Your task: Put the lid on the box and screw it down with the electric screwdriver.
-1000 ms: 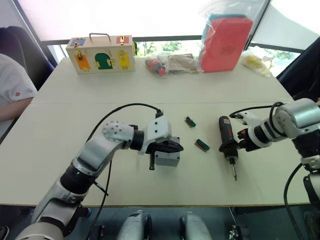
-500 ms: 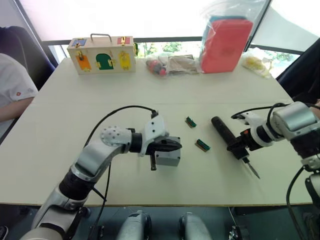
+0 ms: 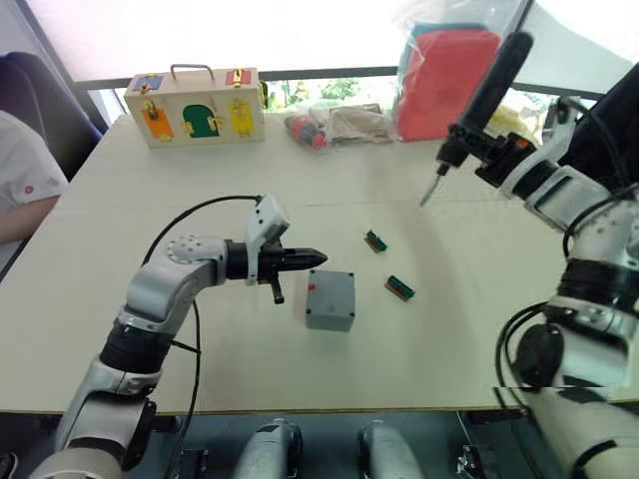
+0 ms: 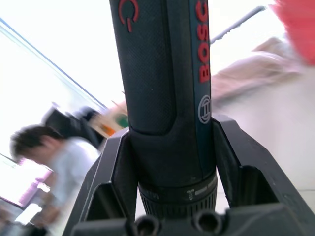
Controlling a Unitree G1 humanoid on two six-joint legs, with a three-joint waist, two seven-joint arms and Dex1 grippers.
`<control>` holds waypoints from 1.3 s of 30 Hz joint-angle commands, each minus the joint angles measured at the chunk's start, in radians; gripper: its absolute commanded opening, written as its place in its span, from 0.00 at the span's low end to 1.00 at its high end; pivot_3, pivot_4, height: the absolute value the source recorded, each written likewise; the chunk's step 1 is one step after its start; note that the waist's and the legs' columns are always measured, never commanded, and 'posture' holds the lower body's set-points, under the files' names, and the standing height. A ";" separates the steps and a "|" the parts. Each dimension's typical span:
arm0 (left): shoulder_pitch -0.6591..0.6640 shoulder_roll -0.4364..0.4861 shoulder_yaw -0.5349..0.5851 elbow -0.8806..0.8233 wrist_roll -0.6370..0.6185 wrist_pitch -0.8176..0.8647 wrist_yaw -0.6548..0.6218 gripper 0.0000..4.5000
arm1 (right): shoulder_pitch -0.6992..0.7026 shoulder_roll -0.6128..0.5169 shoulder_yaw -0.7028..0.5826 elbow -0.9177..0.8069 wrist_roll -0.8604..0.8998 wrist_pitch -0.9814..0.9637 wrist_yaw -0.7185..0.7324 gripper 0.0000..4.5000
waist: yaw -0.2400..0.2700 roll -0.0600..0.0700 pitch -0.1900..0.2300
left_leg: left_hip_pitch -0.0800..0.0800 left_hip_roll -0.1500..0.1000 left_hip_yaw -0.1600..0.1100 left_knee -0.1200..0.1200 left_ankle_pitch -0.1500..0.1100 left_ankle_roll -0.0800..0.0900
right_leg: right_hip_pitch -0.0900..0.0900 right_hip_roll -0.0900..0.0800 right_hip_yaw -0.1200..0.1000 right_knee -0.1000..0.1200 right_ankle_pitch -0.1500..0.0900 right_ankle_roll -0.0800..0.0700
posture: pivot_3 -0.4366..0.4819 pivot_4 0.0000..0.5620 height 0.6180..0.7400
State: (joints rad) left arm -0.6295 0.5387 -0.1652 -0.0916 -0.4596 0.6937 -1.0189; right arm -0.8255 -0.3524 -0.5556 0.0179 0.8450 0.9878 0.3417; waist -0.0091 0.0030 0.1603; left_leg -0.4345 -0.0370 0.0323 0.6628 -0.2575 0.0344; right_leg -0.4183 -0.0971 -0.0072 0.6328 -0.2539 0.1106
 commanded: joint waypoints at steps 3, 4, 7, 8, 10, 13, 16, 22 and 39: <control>-0.013 0.043 -0.060 -0.035 0.032 0.009 -0.043 0.00 | 0.190 0.115 0.224 -0.377 -0.014 -0.146 0.049 0.39 | -0.003 0.000 0.000 | 0.000 -0.001 0.000 0.000 0.000 0.000 | 0.000 0.000 0.000 0.000 0.000 0.000 | 0.48 0.27 1.00; -0.010 0.042 -0.066 -0.040 0.035 0.013 -0.038 0.00 | 0.222 0.139 0.250 -0.398 -0.019 -0.168 0.045 0.39 | -0.003 0.000 0.000 | 0.000 -0.001 0.001 0.000 0.000 0.000 | 0.000 0.000 0.000 0.001 0.000 0.000 | 0.48 0.27 1.00; -0.004 0.036 -0.065 -0.058 0.020 0.039 -0.031 0.00 | 0.302 0.166 0.338 -0.435 -0.052 -0.223 0.065 0.39 | 0.000 0.000 0.000 | 0.000 -0.001 0.001 0.001 0.000 0.000 | 0.000 0.001 0.000 0.001 0.000 0.000 | 0.48 0.27 1.00; 0.001 0.038 -0.069 -0.064 0.024 0.041 -0.029 0.00 | 0.322 0.170 0.364 -0.438 -0.069 -0.244 0.072 0.39 | 0.000 0.000 0.000 | 0.000 -0.001 0.000 0.001 0.000 0.000 | 0.000 0.001 0.000 0.001 0.000 0.000 | 0.48 0.27 1.00; 0.009 0.041 -0.084 -0.072 0.043 0.044 -0.019 0.00 | 0.348 0.167 0.396 -0.436 -0.093 -0.280 0.084 0.39 | -0.002 0.000 0.000 | 0.000 -0.001 0.000 0.001 0.000 0.000 | 0.000 0.001 0.000 0.001 0.000 0.000 | 0.48 0.27 1.00; 0.023 0.058 -0.128 -0.080 0.089 0.023 -0.015 0.00 | 0.374 0.141 0.435 -0.418 -0.145 -0.331 0.111 0.39 | -0.003 0.000 0.000 | 0.000 -0.001 0.000 0.001 0.000 0.000 | 0.000 0.001 0.000 0.001 0.000 0.000 | 0.48 0.27 1.00; 0.038 0.065 -0.162 -0.092 0.118 0.001 -0.024 0.00 | 0.396 0.118 0.456 -0.404 -0.180 -0.368 0.129 0.39 | -0.002 0.000 0.000 | 0.000 -0.001 0.000 0.001 0.000 0.000 | -0.001 0.001 0.000 0.001 0.000 0.000 | 0.48 0.27 1.00; 0.047 0.063 -0.178 -0.078 0.147 -0.023 -0.022 0.00 | 0.430 0.094 0.471 -0.398 -0.216 -0.409 0.147 0.39 | -0.001 0.000 0.000 | 0.001 -0.001 0.000 0.001 0.000 0.000 | 0.000 0.001 0.000 0.001 0.000 0.000 | 0.48 0.27 1.00; 0.033 0.068 -0.181 -0.060 0.162 -0.028 -0.044 0.00 | 0.475 0.055 0.468 -0.380 -0.236 -0.440 0.167 0.39 | -0.001 -0.001 0.000 | 0.009 -0.001 -0.001 0.001 -0.003 0.006 | 0.009 0.001 0.000 -0.001 -0.001 0.000 | 0.48 0.27 1.00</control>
State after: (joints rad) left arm -0.5975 0.5972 -0.3316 -0.1653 -0.3150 0.6620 -1.0574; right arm -0.3558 -0.2869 -0.0819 -0.3448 0.6050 0.5552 0.5052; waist -0.0099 0.0025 0.1600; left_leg -0.4253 -0.0381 0.0314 0.6640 -0.2609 0.0402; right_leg -0.4089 -0.0957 -0.0074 0.6316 -0.2544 0.1106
